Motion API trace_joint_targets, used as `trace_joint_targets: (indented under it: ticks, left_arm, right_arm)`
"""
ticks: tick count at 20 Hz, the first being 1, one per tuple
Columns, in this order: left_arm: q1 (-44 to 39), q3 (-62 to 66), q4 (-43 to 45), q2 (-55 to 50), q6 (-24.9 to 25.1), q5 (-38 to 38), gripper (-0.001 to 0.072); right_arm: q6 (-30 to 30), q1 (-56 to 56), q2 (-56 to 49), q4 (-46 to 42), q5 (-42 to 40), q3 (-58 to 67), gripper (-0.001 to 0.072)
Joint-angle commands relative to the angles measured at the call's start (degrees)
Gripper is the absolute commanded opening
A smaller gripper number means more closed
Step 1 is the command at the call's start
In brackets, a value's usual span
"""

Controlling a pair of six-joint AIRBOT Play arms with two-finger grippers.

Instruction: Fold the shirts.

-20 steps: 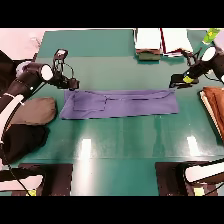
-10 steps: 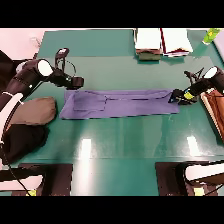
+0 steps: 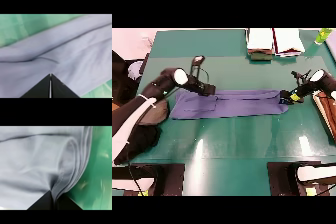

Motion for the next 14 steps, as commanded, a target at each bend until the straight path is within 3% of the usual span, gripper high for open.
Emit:
trace_joint_targets:
  ticks: [1,9,14]
  left_arm:
    - [-4.2,0.9,-2.3,-3.4,-0.1,3.1,0.0031]
    - [-11.0,10.3,-3.5,-13.9,0.0,1.7,0.0031]
    - [-12.1,11.7,-4.2,-16.4,0.4,-0.7,0.003]
  right_arm:
    - [-0.2,0.3,7.3,0.9,3.0,0.1,0.0017]
    - [4.1,7.8,25.7,1.5,6.8,0.3,0.0017]
    - [6.8,12.6,28.0,1.4,11.1,9.0,0.0017]
